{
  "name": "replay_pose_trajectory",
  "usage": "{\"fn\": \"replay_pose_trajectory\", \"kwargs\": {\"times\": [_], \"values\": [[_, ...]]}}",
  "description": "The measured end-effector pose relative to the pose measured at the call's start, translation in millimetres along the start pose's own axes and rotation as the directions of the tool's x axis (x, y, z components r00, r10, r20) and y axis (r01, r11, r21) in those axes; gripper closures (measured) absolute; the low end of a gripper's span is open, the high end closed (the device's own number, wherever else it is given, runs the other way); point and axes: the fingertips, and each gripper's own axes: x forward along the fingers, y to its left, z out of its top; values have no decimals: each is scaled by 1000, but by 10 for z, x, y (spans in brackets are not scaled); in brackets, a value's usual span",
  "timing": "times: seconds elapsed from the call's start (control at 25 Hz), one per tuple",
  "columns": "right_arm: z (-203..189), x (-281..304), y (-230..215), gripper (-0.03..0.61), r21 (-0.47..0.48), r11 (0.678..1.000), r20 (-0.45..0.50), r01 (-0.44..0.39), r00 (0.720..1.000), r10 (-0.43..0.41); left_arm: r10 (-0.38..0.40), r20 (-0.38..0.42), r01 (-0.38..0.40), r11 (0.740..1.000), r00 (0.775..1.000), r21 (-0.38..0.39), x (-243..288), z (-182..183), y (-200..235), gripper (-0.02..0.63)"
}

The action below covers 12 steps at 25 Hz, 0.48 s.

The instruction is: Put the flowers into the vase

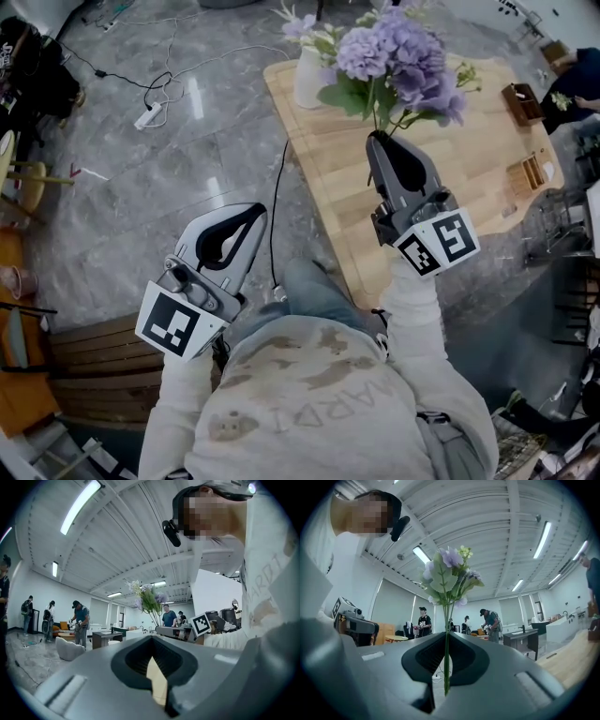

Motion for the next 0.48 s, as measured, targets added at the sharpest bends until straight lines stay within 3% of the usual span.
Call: {"fn": "replay_pose_trajectory", "kwargs": {"times": [0.28, 0.48], "values": [[-106, 67, -137, 541, 5, 999, 60, 38, 997, -38, -39, -7, 39, 999, 999, 24, 140, -246, 160, 614], [25, 381, -484, 541, 18, 998, 101, 53, 993, -55, -86, -17, 86, 996, 996, 32, 655, -161, 498, 614]]}}
